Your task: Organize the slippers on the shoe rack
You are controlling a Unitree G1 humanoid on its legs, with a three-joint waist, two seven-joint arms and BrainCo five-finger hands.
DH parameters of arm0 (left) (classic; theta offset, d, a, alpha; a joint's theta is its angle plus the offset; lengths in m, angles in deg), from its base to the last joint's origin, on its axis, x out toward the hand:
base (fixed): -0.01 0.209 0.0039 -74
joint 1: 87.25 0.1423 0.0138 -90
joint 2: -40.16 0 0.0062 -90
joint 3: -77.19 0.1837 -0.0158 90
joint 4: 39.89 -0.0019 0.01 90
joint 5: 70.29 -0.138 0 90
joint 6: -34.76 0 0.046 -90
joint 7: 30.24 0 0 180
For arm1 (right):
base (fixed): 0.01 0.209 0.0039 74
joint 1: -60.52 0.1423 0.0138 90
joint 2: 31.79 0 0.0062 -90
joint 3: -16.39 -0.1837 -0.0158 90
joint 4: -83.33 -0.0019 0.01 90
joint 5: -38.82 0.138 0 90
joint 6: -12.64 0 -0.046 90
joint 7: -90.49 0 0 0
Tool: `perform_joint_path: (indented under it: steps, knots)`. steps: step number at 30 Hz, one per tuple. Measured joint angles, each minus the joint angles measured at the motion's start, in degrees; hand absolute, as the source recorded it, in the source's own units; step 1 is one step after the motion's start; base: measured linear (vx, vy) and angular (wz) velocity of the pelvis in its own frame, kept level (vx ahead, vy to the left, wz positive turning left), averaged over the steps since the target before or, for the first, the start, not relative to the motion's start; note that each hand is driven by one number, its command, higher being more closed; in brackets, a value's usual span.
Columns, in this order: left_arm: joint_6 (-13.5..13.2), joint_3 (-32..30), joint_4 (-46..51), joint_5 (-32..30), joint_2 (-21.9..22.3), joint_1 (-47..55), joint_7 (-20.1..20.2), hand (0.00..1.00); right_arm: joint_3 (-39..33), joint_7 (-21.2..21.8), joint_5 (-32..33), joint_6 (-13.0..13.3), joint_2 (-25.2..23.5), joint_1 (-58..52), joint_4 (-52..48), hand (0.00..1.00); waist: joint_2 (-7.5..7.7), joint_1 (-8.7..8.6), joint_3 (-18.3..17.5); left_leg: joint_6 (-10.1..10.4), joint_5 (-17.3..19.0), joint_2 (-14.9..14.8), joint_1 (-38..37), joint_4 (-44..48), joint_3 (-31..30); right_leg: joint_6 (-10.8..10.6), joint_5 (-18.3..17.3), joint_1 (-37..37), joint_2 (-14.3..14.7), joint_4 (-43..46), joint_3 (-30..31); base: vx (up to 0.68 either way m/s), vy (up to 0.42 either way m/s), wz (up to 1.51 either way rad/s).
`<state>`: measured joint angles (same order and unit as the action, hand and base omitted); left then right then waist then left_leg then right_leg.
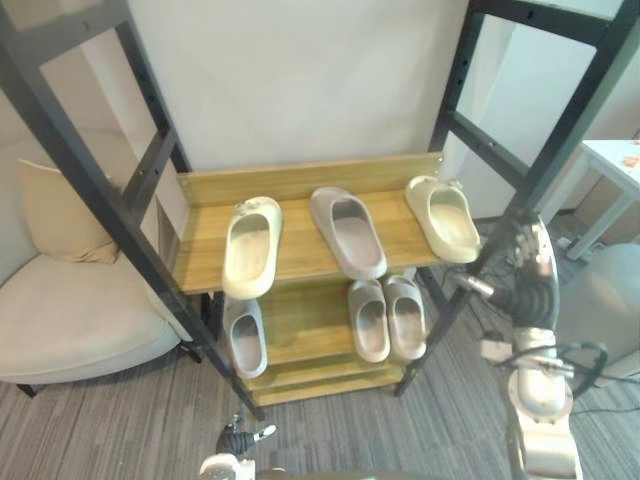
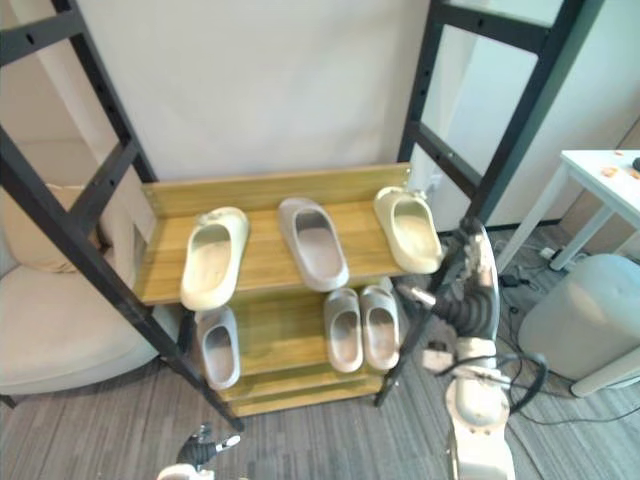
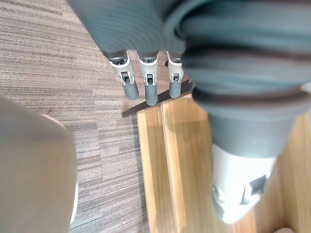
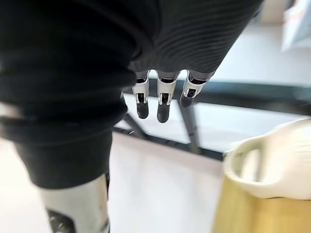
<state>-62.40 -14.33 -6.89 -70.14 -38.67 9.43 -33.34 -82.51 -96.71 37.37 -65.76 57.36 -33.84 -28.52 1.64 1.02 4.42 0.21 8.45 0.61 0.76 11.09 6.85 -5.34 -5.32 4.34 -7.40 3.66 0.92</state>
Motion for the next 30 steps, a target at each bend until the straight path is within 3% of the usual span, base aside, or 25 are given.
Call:
perform_joint_path:
  steps: [5, 8, 16, 20, 30]
  knots:
    - [-0.1, 1.0, 0.0, 0.1, -0.6, -1.5, 0.3, 0.0, 0.4, 0.4, 2.8, 0.0, 4.9, 7.9, 9.3, 0.0, 0.74, 2.19, 0.6, -0.1, -0.4, 0.4, 1.5, 0.3, -2.1, 0.0, 0.5, -0.3, 0.0, -0.5, -1.7, 0.04, -0.016, 0.18]
    - [-0.5, 1.0, 0.2, 0.3, -1.1, -2.4, 0.9, 0.0, 2.6, 0.6, 4.0, -0.8, 7.9, 14.3, 15.2, 0.0, 1.47, 2.47, 1.8, 0.0, -0.4, 0.4, 2.4, 0.4, -3.3, 0.2, 0.7, -0.3, 0.2, -1.0, -2.4, 0.04, -0.023, 0.19]
    - [-0.9, 1.3, 0.1, 0.5, -1.0, -2.6, 0.9, 0.0, 7.6, 1.4, 4.5, -2.1, 11.7, 22.7, 24.1, 0.0, 0.87, 2.55, 2.6, -0.3, -0.9, 0.0, 2.6, -0.6, -5.0, 2.0, 2.6, -0.3, 1.1, -1.0, -2.3, 0.03, 0.009, 0.1]
    - [-1.0, 1.4, 0.2, 1.2, -1.0, -3.0, 0.9, 0.0, 10.1, 1.8, 6.1, -2.7, 14.3, 27.9, 27.7, 0.0, 0.68, 2.65, 4.0, -0.7, -3.1, 0.0, 1.3, -4.0, -5.7, 2.3, 4.2, -0.4, 1.1, -1.1, -2.3, -0.02, 0.019, 0.09]
    - [-1.1, 1.3, 0.3, 1.3, -1.1, -3.3, 0.8, 0.0, 15.3, 3.9, 6.4, -3.4, 15.8, 34.6, 33.1, 0.0, 0.96, 3.1, 5.0, -0.1, -8.4, 0.0, -1.1, -12.4, -6.2, 2.5, 4.6, -1.4, 1.4, -1.5, -2.4, -0.06, -0.029, 0.02]
